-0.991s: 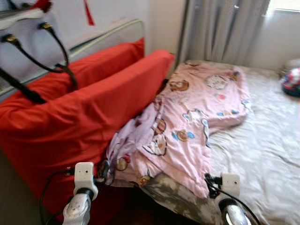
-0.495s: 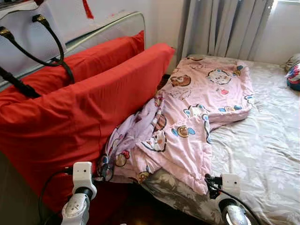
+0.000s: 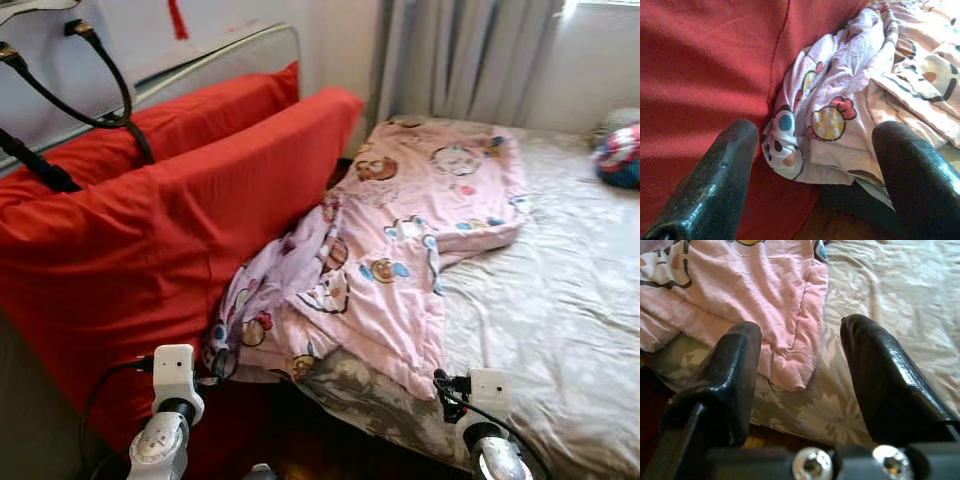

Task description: Clean up the room

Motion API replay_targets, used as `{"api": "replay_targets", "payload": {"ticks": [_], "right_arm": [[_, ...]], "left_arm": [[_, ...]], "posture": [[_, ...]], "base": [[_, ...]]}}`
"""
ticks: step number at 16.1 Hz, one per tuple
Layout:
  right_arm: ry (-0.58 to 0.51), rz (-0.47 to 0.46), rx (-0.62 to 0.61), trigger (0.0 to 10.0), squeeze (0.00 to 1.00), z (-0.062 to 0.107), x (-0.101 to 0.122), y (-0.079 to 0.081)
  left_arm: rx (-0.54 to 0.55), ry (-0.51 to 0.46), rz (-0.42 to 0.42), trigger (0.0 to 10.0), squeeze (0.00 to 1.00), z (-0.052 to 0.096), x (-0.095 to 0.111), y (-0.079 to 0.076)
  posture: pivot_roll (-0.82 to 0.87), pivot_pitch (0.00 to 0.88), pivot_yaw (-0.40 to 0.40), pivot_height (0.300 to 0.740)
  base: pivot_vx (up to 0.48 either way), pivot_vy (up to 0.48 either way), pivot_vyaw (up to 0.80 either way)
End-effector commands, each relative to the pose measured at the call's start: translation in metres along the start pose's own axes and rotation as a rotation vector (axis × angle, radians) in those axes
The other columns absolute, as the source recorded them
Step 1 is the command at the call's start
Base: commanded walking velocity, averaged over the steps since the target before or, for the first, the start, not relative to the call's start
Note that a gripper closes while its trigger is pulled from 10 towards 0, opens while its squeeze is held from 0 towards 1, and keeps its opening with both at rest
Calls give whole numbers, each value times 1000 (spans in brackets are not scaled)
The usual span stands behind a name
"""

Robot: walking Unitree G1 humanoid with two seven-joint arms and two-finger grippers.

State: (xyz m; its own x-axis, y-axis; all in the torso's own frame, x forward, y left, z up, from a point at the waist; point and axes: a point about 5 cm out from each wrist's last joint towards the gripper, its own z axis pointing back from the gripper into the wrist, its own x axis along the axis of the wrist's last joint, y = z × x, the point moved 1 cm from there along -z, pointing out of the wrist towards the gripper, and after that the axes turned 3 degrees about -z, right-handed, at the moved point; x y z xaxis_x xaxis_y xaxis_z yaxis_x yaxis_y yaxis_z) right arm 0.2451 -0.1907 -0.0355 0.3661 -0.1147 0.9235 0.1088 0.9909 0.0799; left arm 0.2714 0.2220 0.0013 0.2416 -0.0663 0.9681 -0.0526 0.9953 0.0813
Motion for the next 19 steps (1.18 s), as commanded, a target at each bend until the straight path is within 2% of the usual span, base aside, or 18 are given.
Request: {"api": "replay_targets", "payload": {"ticks": [1,7,19], "right_arm": [[0,-4,4,10000,0,0,0,2],[5,-14,-2,10000,0,0,-1,2],[17,-13,5,10000,0,0,-2,3]], "left_arm": [[-2,4,-13,10000,0,-1,2,2],[-9,12,-20,10000,0,-1,1,2],[-11,12,-15,10000,0,-2,2,0]], "posture": [[-5,0,36,661],[-4,0,38,661],[-4,0,37,661]], "base": [[0,0,0],[42,0,0],[357,0,0]]}}
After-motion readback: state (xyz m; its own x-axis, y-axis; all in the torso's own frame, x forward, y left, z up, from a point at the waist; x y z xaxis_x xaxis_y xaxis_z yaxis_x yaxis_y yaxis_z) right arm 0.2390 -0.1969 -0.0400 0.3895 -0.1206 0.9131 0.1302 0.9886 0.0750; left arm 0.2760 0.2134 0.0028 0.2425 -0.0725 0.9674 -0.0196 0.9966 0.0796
